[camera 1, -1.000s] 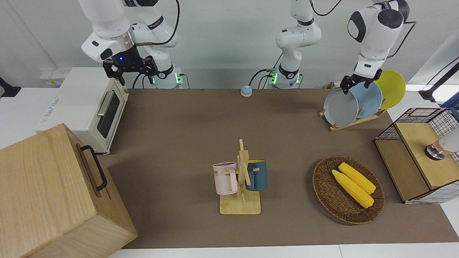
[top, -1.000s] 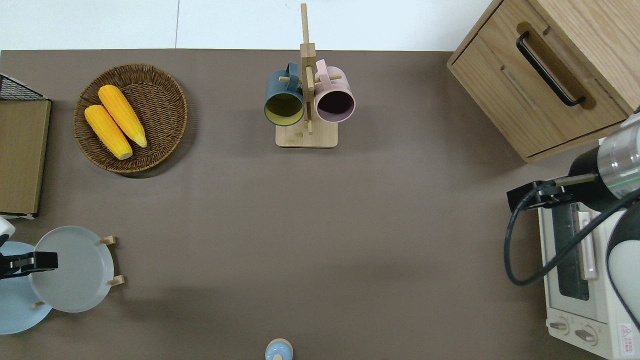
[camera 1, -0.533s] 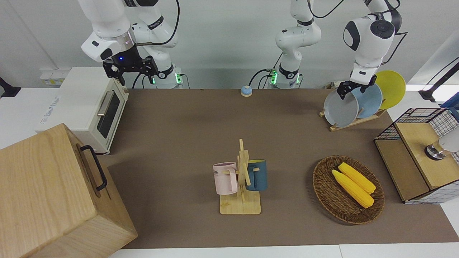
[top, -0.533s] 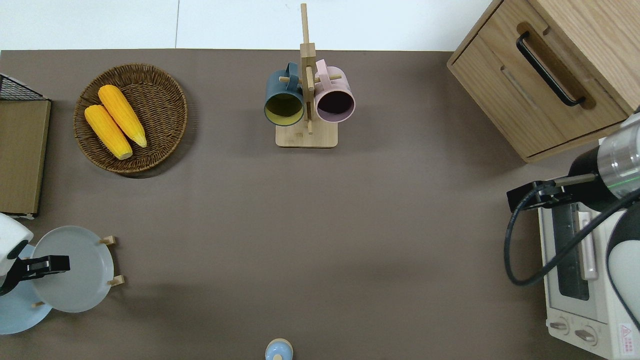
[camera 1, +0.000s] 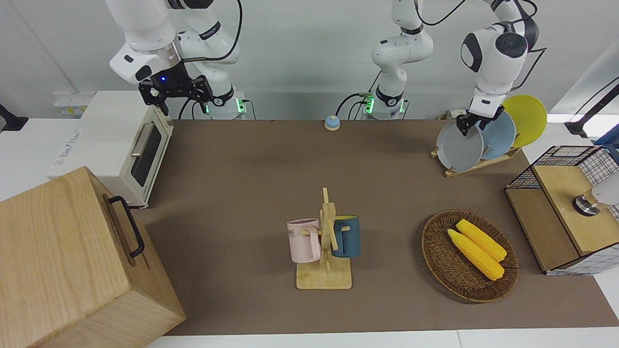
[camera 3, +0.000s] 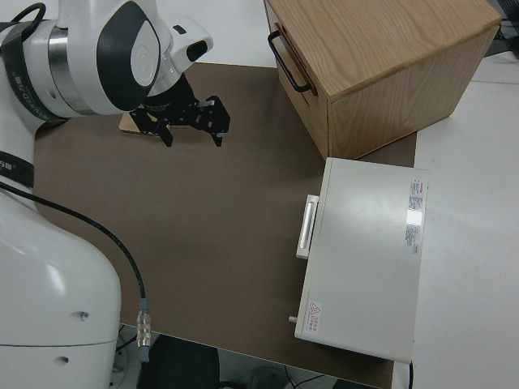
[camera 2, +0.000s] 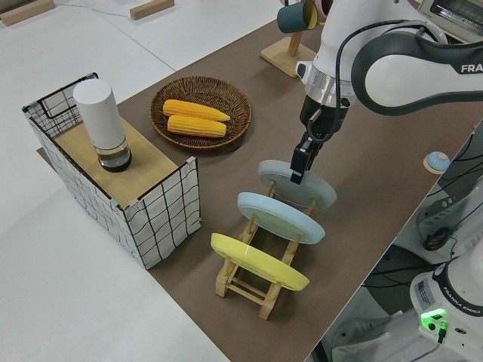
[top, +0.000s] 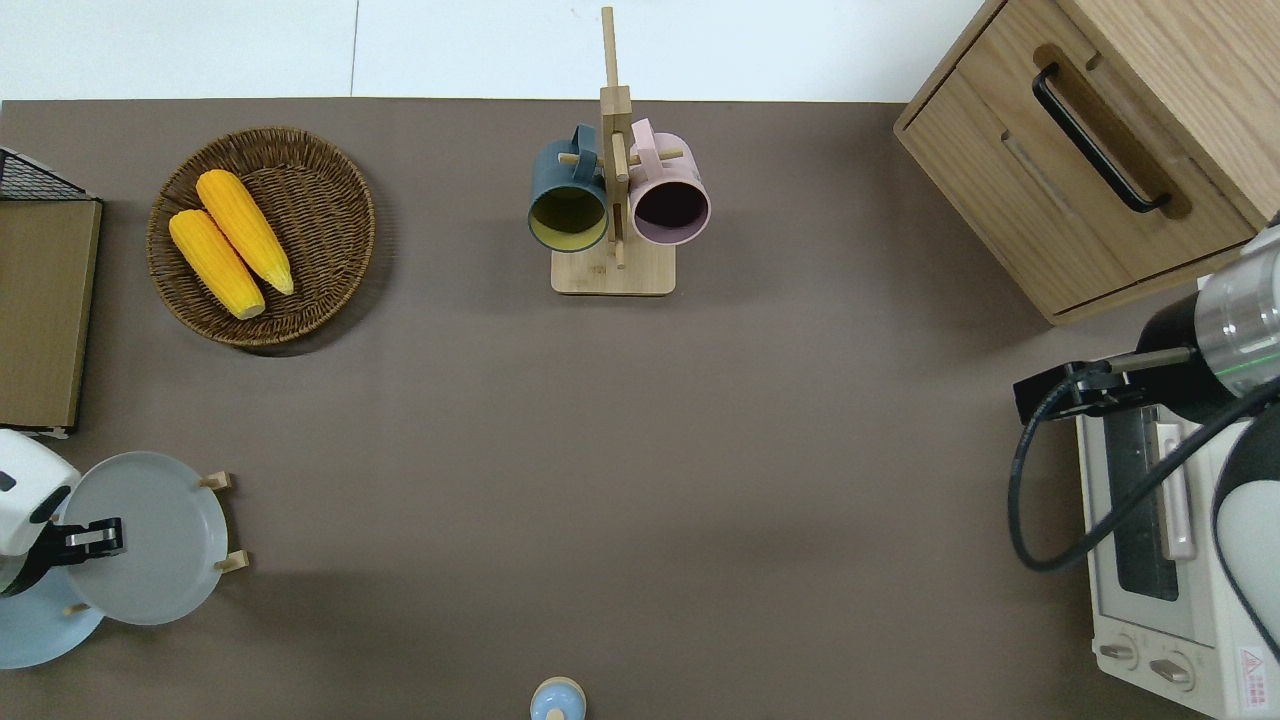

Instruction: Pick gray plate from low plate rack and place it on table with left arm

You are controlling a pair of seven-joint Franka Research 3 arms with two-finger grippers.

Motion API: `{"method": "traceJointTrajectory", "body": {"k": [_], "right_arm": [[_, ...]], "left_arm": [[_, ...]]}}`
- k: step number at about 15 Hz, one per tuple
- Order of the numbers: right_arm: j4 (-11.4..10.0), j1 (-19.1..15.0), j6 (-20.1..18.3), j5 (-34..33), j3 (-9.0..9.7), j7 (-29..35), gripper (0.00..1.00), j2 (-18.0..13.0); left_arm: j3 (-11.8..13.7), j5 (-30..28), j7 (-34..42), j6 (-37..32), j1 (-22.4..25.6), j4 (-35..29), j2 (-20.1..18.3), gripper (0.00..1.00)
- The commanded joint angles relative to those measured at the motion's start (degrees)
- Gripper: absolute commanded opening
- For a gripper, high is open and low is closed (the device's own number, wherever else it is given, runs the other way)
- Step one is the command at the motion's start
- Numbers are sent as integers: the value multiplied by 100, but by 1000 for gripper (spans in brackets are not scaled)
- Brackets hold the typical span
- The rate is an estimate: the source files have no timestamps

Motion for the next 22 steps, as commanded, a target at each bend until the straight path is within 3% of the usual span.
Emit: {"method": "traceJointTrajectory", "body": {"k": [1,9,13,22], "right_arm": [[42,-135,-63,-28,113,68,983,-12],[42,-135,-63,-37,122,68,983,-20],[42,-135,-63,-37,113,68,983,-12],[42,-135,-63,-28,122,68,983,-12]], "left_arm": [[-39,123,-80,186,65,-130,35,339],[-39,132,-62,186,56,-77,35,77],[-39,123,-1,-67,39,124,18,66],[-118,44,43,-1553,-84,1486,26,68]]}}
